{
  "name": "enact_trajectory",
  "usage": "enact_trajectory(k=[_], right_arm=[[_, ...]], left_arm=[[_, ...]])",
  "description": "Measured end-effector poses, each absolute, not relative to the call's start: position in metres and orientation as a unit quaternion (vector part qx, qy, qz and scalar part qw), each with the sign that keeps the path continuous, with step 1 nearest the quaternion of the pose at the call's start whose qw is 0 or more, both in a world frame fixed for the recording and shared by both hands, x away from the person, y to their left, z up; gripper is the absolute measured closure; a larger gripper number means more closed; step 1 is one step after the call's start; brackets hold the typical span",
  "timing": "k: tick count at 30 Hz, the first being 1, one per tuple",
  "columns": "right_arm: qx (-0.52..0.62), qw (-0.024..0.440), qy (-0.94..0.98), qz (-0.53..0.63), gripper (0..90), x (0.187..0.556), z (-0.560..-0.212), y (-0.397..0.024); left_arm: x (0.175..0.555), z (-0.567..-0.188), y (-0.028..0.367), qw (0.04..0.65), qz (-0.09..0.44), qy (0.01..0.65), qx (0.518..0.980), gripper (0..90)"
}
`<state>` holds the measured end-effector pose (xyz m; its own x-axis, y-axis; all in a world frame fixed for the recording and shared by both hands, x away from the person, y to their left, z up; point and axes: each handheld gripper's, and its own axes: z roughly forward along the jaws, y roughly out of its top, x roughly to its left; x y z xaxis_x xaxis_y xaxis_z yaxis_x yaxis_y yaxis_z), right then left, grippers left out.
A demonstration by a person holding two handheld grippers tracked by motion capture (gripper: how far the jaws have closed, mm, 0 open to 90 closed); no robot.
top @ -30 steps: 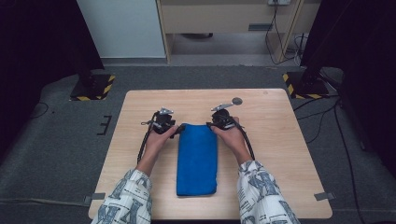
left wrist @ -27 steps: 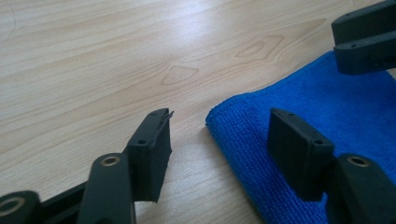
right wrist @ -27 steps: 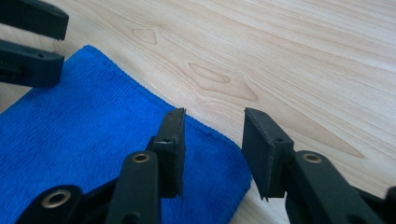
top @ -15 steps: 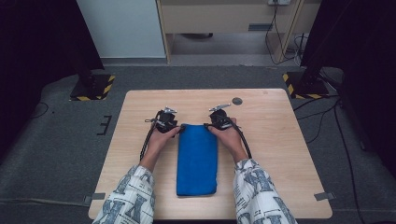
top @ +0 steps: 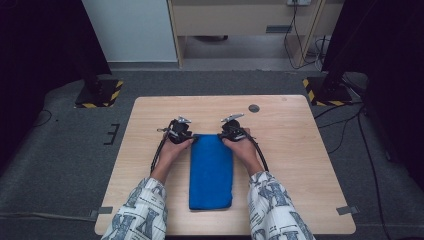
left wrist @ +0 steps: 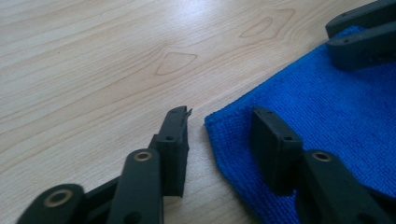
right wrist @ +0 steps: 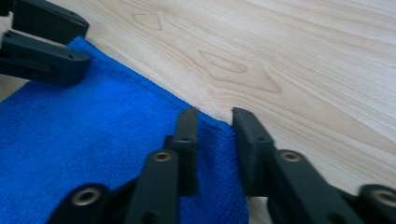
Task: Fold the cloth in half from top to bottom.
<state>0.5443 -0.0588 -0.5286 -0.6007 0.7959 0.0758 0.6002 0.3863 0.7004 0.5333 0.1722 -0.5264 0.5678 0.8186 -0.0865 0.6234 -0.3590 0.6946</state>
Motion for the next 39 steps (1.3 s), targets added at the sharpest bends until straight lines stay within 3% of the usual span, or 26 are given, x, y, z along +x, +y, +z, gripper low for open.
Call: enact_trajectory(k=[5,11,24,39], right_arm=[[0.424,0.131,0.820,0.361,85.7,0.542,-0.529,-0.057],[0.421,0.126,0.819,0.370,86.7,0.539,-0.524,-0.060],[0.383,0.139,0.822,0.398,86.7,0.526,-0.492,-0.071],[0.380,0.148,0.804,0.433,86.5,0.538,-0.462,-0.092]], left_arm=[[0.526,-0.529,0.169,0.366,0.137,0.441,0.808,73.5],[0.522,-0.522,0.165,0.369,0.140,0.434,0.810,84.8],[0.507,-0.488,0.163,0.407,0.166,0.423,0.793,86.1],[0.510,-0.460,0.149,0.425,0.196,0.417,0.779,86.4]])
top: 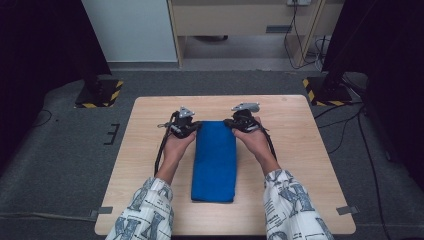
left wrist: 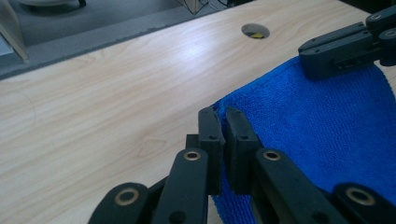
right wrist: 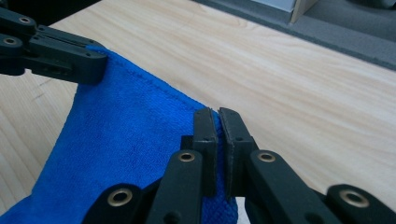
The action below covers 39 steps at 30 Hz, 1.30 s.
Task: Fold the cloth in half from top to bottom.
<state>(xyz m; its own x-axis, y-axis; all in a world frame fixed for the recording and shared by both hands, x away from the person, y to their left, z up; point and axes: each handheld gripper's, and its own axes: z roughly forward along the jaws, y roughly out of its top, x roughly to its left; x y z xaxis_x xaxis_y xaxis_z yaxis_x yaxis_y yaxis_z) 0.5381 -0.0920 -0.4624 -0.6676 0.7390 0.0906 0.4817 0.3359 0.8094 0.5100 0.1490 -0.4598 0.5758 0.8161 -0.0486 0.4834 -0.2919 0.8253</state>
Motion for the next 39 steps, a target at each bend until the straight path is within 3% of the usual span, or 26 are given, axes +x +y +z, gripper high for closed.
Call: enact_trajectory(k=[39], right_arm=[[0.367,0.185,0.779,0.473,86.4,0.531,-0.429,-0.095]], left_arm=[[0.513,-0.432,0.153,0.449,0.216,0.403,0.768,86.5]])
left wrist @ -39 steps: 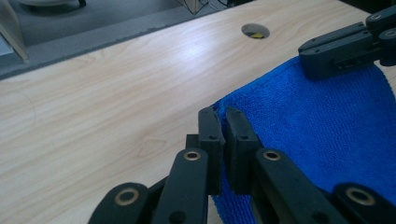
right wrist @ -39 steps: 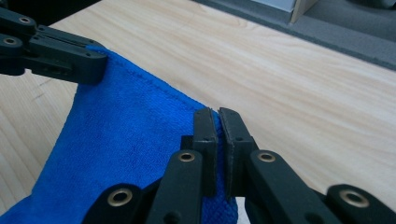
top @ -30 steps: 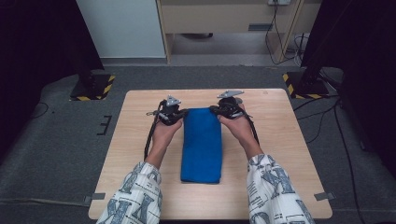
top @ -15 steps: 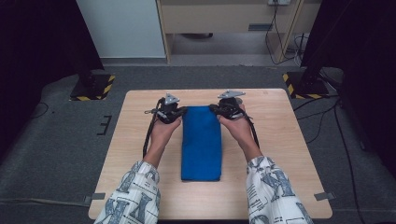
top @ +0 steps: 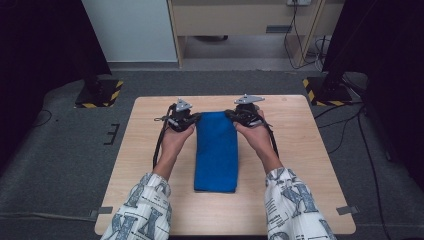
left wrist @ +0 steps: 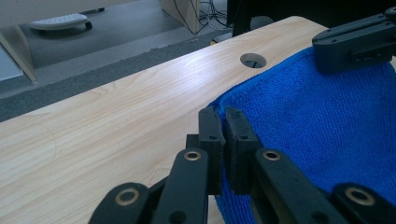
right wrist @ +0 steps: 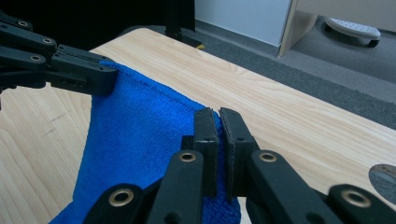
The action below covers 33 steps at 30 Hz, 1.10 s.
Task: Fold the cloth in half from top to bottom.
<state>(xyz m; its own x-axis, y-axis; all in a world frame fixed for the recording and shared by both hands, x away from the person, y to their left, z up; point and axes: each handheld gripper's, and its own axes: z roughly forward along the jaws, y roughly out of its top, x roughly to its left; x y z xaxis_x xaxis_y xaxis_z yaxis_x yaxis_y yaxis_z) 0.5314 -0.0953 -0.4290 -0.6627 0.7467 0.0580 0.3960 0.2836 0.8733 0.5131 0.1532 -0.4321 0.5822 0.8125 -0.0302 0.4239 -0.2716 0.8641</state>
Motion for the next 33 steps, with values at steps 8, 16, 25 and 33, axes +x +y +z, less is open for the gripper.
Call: enact_trajectory(k=[8,16,25,33], right_arm=[[0.365,0.187,0.773,0.483,86.4,0.531,-0.418,-0.094],[0.360,0.192,0.774,0.485,86.4,0.533,-0.411,-0.092],[0.364,0.193,0.769,0.489,86.4,0.533,-0.405,-0.096],[0.367,0.197,0.768,0.487,86.4,0.541,-0.401,-0.101]], left_arm=[[0.511,-0.422,0.154,0.455,0.224,0.400,0.764,86.6],[0.513,-0.413,0.157,0.458,0.230,0.399,0.760,86.6],[0.516,-0.413,0.155,0.467,0.224,0.399,0.757,86.6],[0.522,-0.406,0.151,0.466,0.229,0.392,0.759,86.6]])
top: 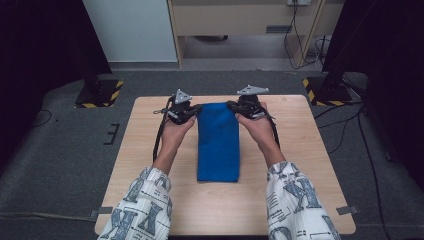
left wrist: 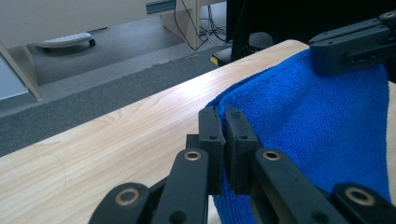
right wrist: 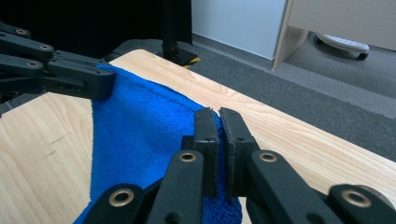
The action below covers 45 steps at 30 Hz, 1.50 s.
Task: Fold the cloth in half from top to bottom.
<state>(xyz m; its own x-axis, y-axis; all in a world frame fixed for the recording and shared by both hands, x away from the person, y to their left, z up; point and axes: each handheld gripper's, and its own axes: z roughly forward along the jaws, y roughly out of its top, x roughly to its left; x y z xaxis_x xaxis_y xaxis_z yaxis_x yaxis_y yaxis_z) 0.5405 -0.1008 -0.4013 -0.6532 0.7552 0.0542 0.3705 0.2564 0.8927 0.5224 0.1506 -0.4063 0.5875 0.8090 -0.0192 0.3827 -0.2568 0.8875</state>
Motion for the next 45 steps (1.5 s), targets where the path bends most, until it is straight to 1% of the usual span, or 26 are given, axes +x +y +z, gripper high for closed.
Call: enact_trajectory(k=[7,18,23,45], right_arm=[[0.368,0.197,0.765,0.490,86.4,0.550,-0.400,-0.097],[0.374,0.198,0.761,0.492,86.3,0.558,-0.403,-0.101],[0.371,0.205,0.758,0.495,86.2,0.553,-0.405,-0.105],[0.361,0.190,0.768,0.494,86.0,0.527,-0.430,-0.109]], left_arm=[[0.534,-0.409,0.153,0.463,0.228,0.398,0.759,86.6],[0.544,-0.402,0.149,0.456,0.234,0.383,0.769,86.7],[0.538,-0.400,0.144,0.456,0.236,0.376,0.772,86.8],[0.509,-0.417,0.146,0.452,0.226,0.365,0.782,86.8]])
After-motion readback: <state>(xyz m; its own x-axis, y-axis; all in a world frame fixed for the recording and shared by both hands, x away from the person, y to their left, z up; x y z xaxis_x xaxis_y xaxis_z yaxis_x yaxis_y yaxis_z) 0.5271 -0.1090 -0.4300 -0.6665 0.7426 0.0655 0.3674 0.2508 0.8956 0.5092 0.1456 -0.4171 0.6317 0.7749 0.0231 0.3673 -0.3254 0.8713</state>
